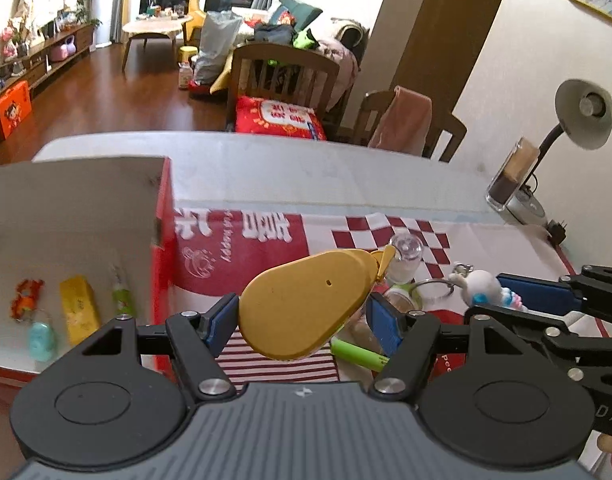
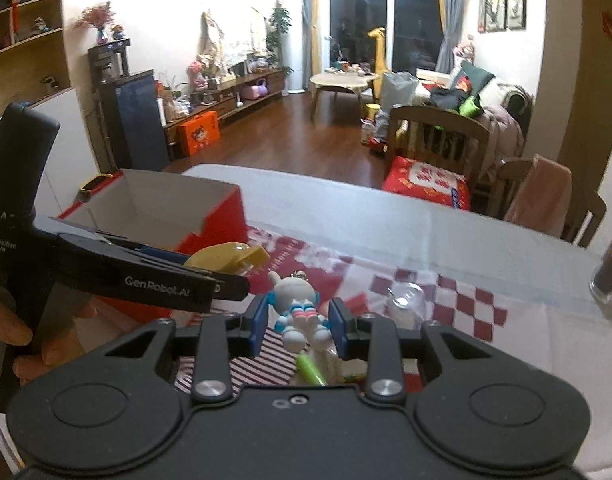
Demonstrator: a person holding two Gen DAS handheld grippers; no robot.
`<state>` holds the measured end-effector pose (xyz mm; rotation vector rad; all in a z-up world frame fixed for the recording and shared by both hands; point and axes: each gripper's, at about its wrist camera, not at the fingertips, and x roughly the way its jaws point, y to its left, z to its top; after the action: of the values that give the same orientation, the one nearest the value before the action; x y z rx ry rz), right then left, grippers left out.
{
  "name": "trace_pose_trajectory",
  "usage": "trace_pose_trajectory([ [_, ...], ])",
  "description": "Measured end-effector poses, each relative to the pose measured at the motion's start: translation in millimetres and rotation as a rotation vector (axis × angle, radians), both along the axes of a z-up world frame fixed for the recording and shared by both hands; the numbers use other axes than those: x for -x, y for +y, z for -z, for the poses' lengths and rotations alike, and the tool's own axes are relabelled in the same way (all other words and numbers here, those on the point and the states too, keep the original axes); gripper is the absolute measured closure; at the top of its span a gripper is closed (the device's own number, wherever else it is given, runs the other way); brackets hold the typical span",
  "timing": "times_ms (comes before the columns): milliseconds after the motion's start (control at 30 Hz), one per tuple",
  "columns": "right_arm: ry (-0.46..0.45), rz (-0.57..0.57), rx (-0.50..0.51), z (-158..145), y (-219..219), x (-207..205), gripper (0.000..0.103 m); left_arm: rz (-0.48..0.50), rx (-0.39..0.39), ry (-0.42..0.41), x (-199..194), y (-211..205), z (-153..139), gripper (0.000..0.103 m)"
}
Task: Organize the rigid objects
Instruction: 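Carry the yellow tag with the left gripper while the right gripper carries the bunny over the shoebox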
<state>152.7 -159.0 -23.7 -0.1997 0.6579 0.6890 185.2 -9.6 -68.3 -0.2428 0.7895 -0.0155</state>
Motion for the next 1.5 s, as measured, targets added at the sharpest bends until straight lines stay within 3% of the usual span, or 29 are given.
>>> trace_pose_trajectory([
  [300, -0.042, -0.036, -0.007, -24, 48, 9, 0.071, -0.038, -0.031, -0.003, 21, 41, -31, 0.033],
  [700, -0.067, -0.080, 0.008, -27, 116, 18, 0.071, -0.106, -0.065, -0.014, 41, 112, -51, 0.033],
  [1100, -0.067, -0.108, 0.039, -13, 182, 14, 0.071, -0.142, -0.114, 0.012, 47, 176, -41, 0.033],
  [1200, -0.065, -0.107, 0.056, -6, 198, 12, 0.071, -0.157, -0.163, 0.021, 41, 193, -32, 0.033],
  [1500, -0.042, -0.112, 0.127, 25, 235, -4, 0.071, -0.175, -0.216, 0.082, 12, 232, 3, 0.033],
])
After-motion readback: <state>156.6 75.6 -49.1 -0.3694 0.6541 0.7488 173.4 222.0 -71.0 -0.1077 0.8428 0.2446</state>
